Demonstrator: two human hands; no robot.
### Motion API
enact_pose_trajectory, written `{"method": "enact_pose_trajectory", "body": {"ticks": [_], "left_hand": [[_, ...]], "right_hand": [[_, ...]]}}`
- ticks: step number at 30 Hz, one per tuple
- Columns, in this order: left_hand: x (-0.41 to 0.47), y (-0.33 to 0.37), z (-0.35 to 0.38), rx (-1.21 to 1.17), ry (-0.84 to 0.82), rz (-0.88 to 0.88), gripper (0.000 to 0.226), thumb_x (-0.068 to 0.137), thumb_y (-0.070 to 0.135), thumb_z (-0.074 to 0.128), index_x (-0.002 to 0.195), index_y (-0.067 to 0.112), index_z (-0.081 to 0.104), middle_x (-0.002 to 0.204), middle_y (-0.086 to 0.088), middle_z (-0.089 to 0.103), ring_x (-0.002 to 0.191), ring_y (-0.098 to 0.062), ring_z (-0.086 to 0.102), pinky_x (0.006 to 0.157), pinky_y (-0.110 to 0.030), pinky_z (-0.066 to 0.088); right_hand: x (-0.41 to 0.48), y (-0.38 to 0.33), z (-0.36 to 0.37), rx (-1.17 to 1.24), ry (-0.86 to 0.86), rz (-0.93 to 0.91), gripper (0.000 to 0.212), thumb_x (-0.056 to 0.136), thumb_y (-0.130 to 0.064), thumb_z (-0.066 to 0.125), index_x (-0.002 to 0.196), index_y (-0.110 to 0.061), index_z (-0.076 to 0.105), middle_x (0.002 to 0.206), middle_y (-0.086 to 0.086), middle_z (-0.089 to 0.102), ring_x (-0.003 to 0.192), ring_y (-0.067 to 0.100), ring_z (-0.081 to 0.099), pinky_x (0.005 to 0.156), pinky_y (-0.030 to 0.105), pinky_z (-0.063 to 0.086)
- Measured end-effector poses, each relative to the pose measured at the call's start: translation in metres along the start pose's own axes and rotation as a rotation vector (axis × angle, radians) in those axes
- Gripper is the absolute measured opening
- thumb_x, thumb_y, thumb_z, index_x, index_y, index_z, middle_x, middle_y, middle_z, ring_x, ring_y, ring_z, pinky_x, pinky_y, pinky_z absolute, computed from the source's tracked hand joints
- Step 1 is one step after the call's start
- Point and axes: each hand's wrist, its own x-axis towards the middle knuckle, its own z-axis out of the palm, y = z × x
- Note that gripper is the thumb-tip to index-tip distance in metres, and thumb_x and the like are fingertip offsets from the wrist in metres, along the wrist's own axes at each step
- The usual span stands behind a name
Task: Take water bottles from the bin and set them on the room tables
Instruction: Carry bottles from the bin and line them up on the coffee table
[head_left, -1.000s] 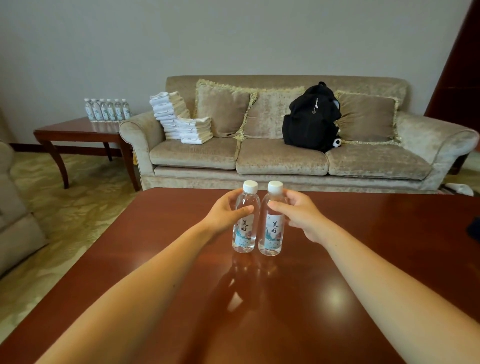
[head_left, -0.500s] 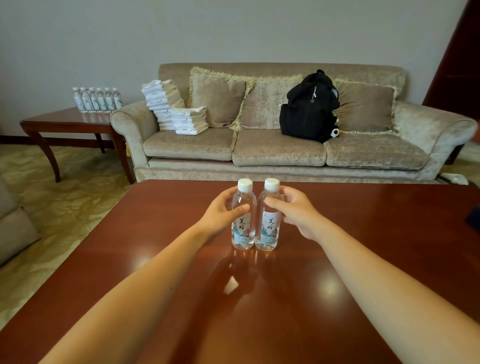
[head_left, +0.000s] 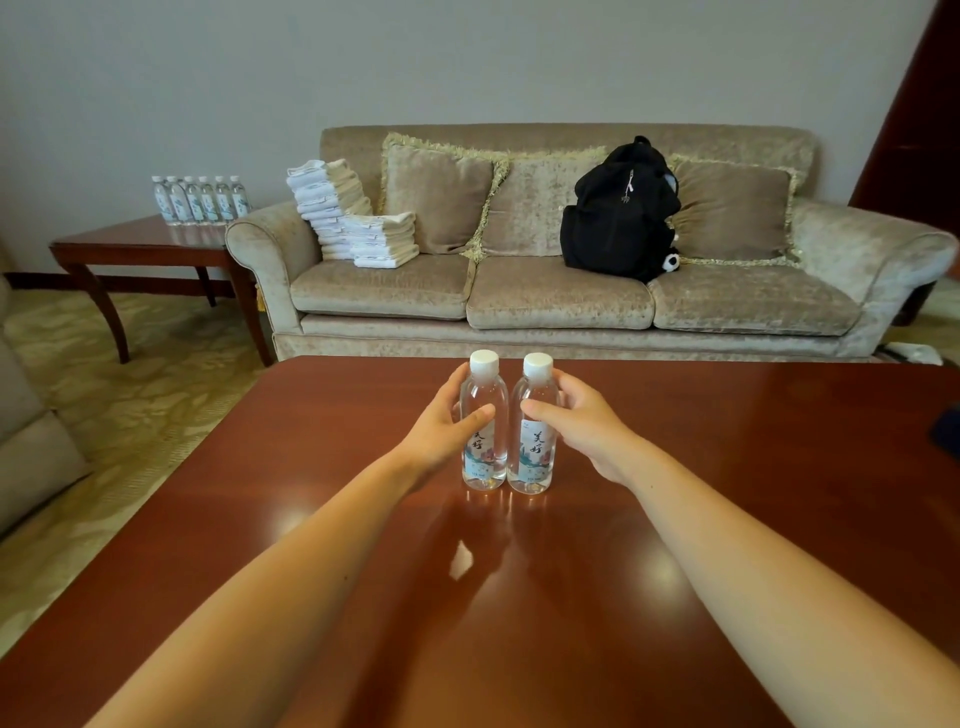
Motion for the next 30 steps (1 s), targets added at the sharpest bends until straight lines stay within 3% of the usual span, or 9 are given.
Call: {"method": "enact_pose_trajectory", "body": {"ticks": [4, 8, 12, 14, 16, 19, 21, 24, 30], "left_hand": [[-0.009, 0.003, 0.007, 0.032, 0.08, -0.132, 0.089, 0.096, 0.027, 0.061, 0.157, 0.021, -0.003, 0.163, -0.002, 0.019, 0.147, -0.021, 0.026, 0.113, -0.038, 0.031], [-0.022, -0.007, 0.012, 0.199, 0.116, -0.259, 0.087, 0.095, 0.026, 0.063, 0.157, 0.011, 0.003, 0.161, -0.01, 0.022, 0.147, -0.025, 0.027, 0.112, -0.037, 0.031], [-0.042, -0.018, 0.019, 0.429, 0.056, -0.315, 0.081, 0.093, 0.032, 0.065, 0.154, 0.005, 0.018, 0.159, -0.012, 0.028, 0.145, -0.023, 0.03, 0.111, -0.03, 0.03], [-0.051, -0.015, 0.024, 0.519, 0.025, -0.32, 0.067, 0.095, 0.028, 0.062, 0.148, 0.002, 0.032, 0.153, -0.012, 0.038, 0.135, -0.021, 0.041, 0.098, -0.02, 0.032], [-0.061, -0.005, 0.025, 0.57, -0.031, -0.365, 0.056, 0.096, 0.026, 0.061, 0.142, 0.002, 0.04, 0.143, -0.011, 0.046, 0.123, -0.021, 0.047, 0.092, -0.021, 0.034], [-0.073, 0.013, 0.021, 0.643, -0.155, -0.39, 0.058, 0.091, 0.034, 0.067, 0.137, 0.007, 0.045, 0.138, -0.002, 0.048, 0.136, -0.027, 0.04, 0.109, -0.034, 0.033], [-0.083, 0.03, 0.02, 0.814, -0.269, -0.446, 0.076, 0.09, 0.044, 0.065, 0.148, 0.007, 0.032, 0.154, -0.01, 0.033, 0.147, -0.031, 0.021, 0.119, -0.039, 0.022], [-0.099, 0.069, 0.023, 1.013, -0.4, -0.51, 0.099, 0.09, 0.054, 0.059, 0.156, 0.008, 0.001, 0.165, -0.01, -0.001, 0.152, -0.028, -0.004, 0.123, -0.043, 0.007], [-0.136, 0.192, 0.015, 1.071, -0.506, -0.519, 0.101, 0.091, 0.053, 0.058, 0.156, 0.008, -0.005, 0.165, -0.01, -0.008, 0.152, -0.027, -0.009, 0.124, -0.041, 0.005]], "right_hand": [[-0.007, 0.003, -0.001, -0.053, 0.007, 0.063, 0.077, 0.088, -0.032, 0.072, 0.153, -0.027, 0.031, 0.152, 0.001, 0.045, 0.136, 0.019, 0.046, 0.106, 0.038, 0.043], [-0.021, 0.02, -0.004, -0.355, 0.076, 0.138, 0.089, 0.091, -0.035, 0.066, 0.159, -0.017, 0.012, 0.165, 0.005, 0.017, 0.15, 0.025, 0.025, 0.118, 0.045, 0.031], [-0.039, 0.041, -0.006, -0.75, -0.019, 0.202, 0.081, 0.092, -0.042, 0.061, 0.157, -0.011, 0.023, 0.163, 0.009, 0.022, 0.148, 0.026, 0.028, 0.115, 0.042, 0.034], [-0.045, 0.042, -0.005, -0.856, -0.078, 0.216, 0.068, 0.093, -0.04, 0.059, 0.15, -0.01, 0.036, 0.157, 0.01, 0.032, 0.142, 0.028, 0.036, 0.109, 0.042, 0.041], [-0.052, 0.033, -0.005, -0.934, -0.129, 0.206, 0.059, 0.093, -0.037, 0.058, 0.144, -0.011, 0.043, 0.152, 0.008, 0.038, 0.139, 0.027, 0.038, 0.106, 0.041, 0.044], [-0.066, 0.009, -0.008, -1.055, -0.288, 0.185, 0.068, 0.092, -0.039, 0.06, 0.149, -0.013, 0.036, 0.157, 0.008, 0.033, 0.147, 0.028, 0.025, 0.116, 0.043, 0.032], [-0.079, -0.013, -0.011, -1.13, -0.415, 0.179, 0.082, 0.09, -0.044, 0.063, 0.155, -0.013, 0.024, 0.164, 0.008, 0.018, 0.153, 0.028, 0.007, 0.123, 0.047, 0.014], [-0.1, -0.058, -0.019, -1.167, -0.53, 0.214, 0.092, 0.09, -0.047, 0.063, 0.159, -0.015, 0.012, 0.167, 0.007, 0.003, 0.154, 0.027, -0.007, 0.124, 0.05, 0.003], [-0.137, -0.189, -0.042, -1.183, -0.619, 0.244, 0.096, 0.089, -0.047, 0.064, 0.159, -0.014, 0.007, 0.167, 0.009, 0.0, 0.154, 0.027, -0.008, 0.124, 0.049, 0.001]]}}
